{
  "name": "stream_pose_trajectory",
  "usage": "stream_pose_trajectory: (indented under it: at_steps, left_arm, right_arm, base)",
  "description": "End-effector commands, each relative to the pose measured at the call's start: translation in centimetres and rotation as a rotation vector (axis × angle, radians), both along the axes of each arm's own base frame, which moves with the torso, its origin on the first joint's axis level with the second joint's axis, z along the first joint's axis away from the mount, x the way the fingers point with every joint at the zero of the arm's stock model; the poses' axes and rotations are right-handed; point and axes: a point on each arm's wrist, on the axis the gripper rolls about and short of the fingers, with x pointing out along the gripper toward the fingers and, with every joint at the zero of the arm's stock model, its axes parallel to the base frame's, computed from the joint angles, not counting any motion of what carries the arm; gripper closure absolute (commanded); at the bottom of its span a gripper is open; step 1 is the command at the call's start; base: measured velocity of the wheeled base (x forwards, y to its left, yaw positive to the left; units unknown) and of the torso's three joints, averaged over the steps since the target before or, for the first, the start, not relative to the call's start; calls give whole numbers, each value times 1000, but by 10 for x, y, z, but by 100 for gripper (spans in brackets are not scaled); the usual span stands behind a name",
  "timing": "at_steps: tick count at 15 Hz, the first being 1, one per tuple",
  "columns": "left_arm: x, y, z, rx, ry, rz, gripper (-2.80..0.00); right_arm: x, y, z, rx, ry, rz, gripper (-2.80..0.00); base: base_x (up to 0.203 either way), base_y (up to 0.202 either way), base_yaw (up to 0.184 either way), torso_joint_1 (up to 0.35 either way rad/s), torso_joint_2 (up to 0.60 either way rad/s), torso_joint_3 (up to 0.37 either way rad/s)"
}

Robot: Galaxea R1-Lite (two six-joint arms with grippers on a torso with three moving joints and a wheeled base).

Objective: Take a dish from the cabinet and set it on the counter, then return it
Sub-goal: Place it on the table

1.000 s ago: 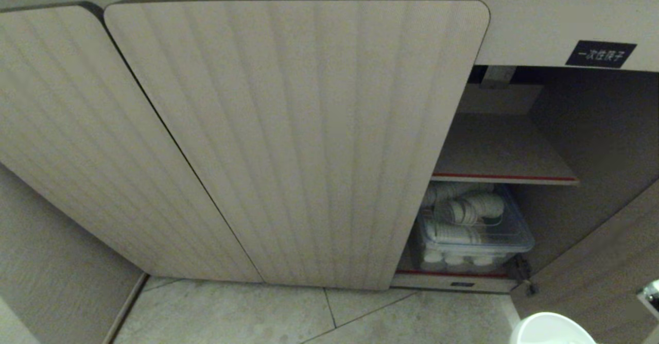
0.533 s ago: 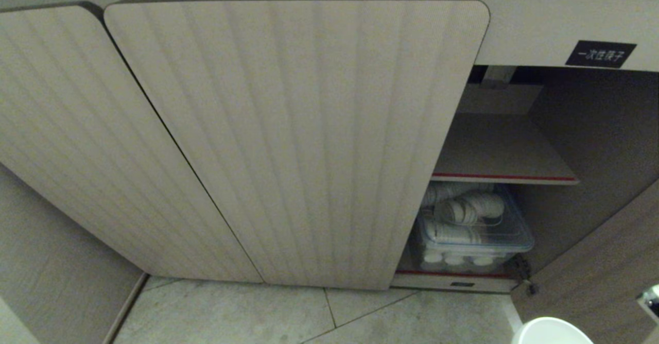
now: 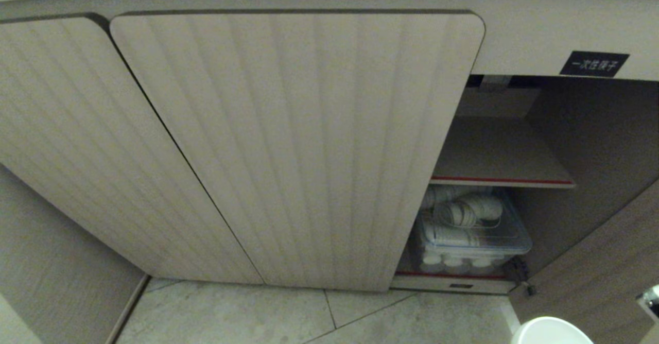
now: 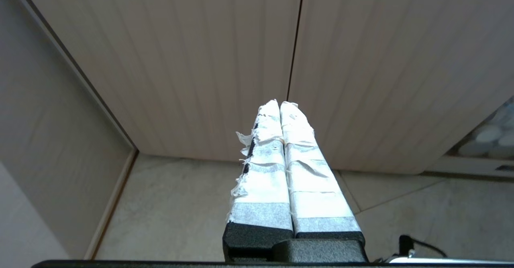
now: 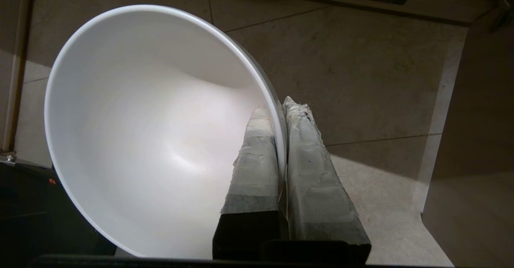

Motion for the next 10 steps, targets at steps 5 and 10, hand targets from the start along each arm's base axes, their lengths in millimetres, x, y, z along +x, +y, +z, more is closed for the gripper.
stream_pose_trajectory:
  at_steps: [5,10]
  left_arm:
    - [0,0,0,-1,0,0,0]
    - [0,0,0,-1,1,0,0]
  right_arm:
    - [-1,0,-1,1,3,4,0]
    - [-3,0,-5,-2,-1,3,0]
  base:
    - [0,0,0,90,-386,-323]
    - [0,0,0,136,-459,-304]
